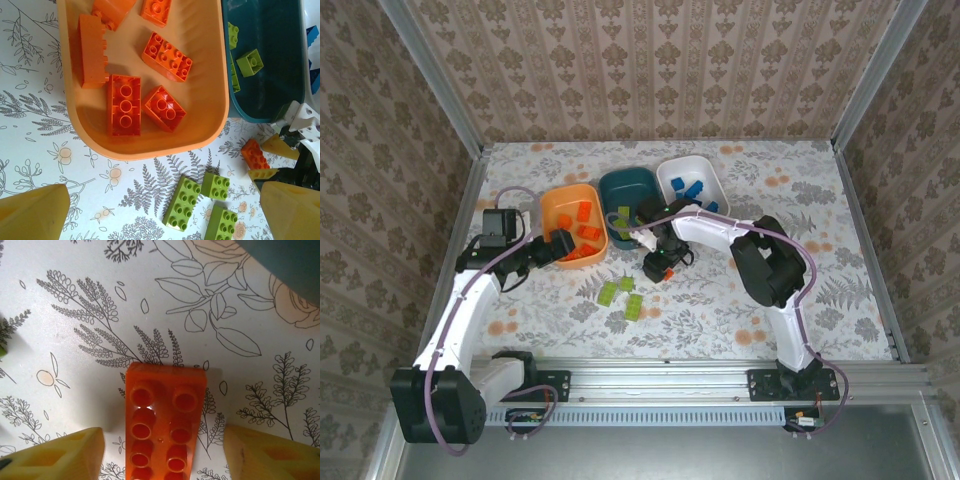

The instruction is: Sort the legos into containers by color

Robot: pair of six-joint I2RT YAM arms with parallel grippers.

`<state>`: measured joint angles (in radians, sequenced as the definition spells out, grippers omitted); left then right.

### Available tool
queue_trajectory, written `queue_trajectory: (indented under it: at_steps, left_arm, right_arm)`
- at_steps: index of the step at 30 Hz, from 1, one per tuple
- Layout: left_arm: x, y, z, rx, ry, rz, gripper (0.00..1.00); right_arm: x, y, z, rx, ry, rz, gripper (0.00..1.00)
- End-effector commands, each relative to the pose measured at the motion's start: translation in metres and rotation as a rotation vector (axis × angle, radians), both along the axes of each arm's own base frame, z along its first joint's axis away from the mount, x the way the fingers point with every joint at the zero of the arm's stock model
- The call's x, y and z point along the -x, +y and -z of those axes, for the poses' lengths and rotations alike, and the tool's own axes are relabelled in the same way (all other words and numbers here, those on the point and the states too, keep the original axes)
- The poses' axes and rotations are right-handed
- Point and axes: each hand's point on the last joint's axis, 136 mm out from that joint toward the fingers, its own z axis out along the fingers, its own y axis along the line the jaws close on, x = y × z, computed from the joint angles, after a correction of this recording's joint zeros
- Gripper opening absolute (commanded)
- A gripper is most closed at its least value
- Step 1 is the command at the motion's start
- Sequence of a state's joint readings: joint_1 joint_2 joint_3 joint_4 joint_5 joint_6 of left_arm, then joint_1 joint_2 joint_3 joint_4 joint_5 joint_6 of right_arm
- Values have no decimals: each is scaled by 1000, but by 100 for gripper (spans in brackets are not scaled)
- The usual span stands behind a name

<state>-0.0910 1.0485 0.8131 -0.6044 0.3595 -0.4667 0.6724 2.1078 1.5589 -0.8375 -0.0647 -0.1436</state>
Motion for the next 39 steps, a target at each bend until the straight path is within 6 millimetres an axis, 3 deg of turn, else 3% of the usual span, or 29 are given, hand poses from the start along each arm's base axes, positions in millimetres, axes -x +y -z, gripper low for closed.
queue_trajectory:
  at_steps: [1, 3, 13, 25, 31, 39]
  left_arm:
    - [1, -1, -2, -15, -1, 23, 100]
    - [1, -1, -3, -15, -4, 23, 100]
    - [0, -1, -4, -8, -8, 22, 100]
    - [-3, -3, -6, -1, -15, 22, 100]
    - [-5, -4, -10, 10, -25, 17, 100]
    - [0, -2, -12, 10, -29, 15, 100]
  right_arm:
    - [7, -9, 11, 63, 41, 12, 52]
    - [7, -9, 10, 60, 39, 14, 46]
    - [8, -14, -15, -24, 24, 61, 40]
    - [20, 3, -84, -446, 96, 225, 39]
    - [-6, 35, -127, -678, 112, 338, 38]
    - [-62, 89, -161, -904, 147, 439, 38]
